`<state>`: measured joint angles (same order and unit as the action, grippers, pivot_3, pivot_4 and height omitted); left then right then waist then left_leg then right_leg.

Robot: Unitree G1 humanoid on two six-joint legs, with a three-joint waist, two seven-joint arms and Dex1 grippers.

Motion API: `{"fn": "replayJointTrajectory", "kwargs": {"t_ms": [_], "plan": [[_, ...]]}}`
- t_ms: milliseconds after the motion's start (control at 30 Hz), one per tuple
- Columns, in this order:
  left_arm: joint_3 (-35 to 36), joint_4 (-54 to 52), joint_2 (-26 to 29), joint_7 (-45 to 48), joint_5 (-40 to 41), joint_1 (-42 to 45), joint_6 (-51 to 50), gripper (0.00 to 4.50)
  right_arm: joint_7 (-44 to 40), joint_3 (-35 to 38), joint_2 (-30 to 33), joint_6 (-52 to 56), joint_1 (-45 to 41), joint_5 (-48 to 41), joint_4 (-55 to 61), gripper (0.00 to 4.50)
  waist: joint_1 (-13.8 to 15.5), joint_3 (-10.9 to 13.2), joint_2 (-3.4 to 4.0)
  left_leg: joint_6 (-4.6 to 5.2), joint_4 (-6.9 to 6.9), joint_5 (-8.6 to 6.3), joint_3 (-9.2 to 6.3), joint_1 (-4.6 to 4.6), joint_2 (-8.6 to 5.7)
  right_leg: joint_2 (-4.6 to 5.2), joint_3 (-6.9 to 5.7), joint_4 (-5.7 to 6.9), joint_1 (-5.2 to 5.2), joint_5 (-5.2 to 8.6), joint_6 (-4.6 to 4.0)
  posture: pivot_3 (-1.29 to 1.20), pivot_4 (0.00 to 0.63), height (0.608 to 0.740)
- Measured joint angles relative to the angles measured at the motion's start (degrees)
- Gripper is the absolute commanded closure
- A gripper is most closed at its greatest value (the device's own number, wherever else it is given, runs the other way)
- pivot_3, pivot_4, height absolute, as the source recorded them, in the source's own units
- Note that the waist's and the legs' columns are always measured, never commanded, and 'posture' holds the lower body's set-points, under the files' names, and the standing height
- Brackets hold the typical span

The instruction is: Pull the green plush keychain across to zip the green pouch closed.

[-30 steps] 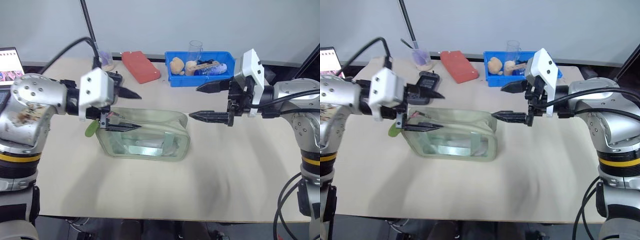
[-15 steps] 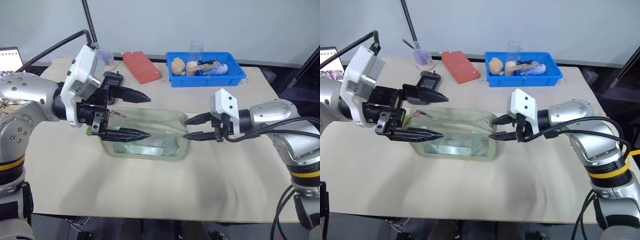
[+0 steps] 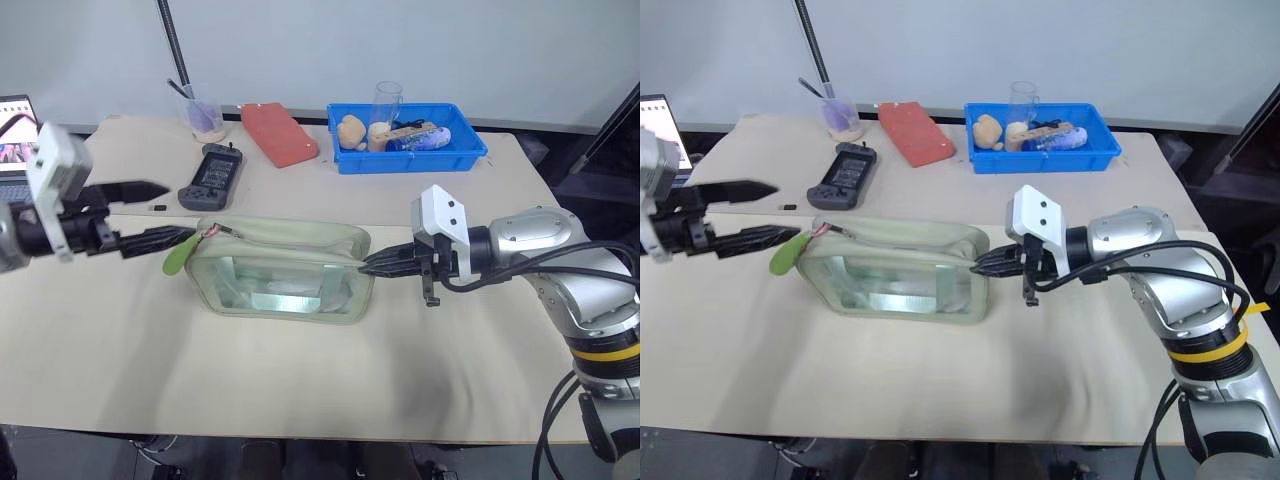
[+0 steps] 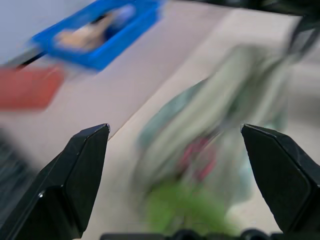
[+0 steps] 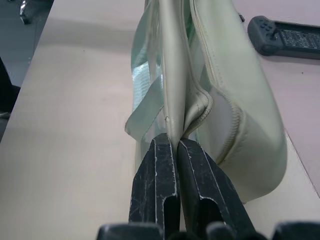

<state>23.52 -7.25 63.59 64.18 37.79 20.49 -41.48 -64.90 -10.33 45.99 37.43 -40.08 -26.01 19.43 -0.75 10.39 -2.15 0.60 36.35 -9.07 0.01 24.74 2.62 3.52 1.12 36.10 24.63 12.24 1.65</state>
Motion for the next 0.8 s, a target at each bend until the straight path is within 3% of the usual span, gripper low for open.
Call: {"fn": "replayJointTrajectory", "kwargs": {"t_ms": [100,300,700,800], "plan": [[2.7,0.1,-1.4,-0.5,-0.5,-6.0,0.3,0.0,0.1,0.0,-0.1,0.0,0.1,0.1,0.1,4.47,0.2,0.0,0.0,-0.02,0.0,-0.01,0.04,0.01,0.09,-0.02,-0.03,0.01,0.06,-0.01,-0.18,0.0,0.15,0.74],[3.3,-4.2,-2.6,-1.1,-0.4,-10.0,0.4,0.0,0.2,-0.1,-0.7,-0.1,0.0,0.5,-0.3,4.47,0.1,0.0,0.0,-0.04,-0.03,-0.02,0.2,0.02,0.19,-0.03,0.0,0.03,0.21,-0.07,-0.33,0.0,0.15,0.74],[3.3,-8.1,-2.6,-2.5,1.0,-10.9,-0.8,0.0,0.5,-0.1,-0.8,-0.1,0.0,0.6,-0.3,4.47,0.1,0.0,0.0,-0.03,-0.04,-0.01,0.23,0.12,0.2,-0.1,0.0,0.1,0.36,-0.22,-0.56,0.0,0.15,0.74],[2.5,-8.0,-2.6,-3.0,-0.3,-11.4,0.4,0.8,0.8,-0.1,-0.8,-0.1,0.0,0.7,-0.3,4.5,0.1,0.0,0.0,-0.03,-0.04,-0.01,0.23,0.12,0.2,-0.1,0.0,0.11,0.37,-0.22,-0.56,0.0,0.15,0.74]]}}
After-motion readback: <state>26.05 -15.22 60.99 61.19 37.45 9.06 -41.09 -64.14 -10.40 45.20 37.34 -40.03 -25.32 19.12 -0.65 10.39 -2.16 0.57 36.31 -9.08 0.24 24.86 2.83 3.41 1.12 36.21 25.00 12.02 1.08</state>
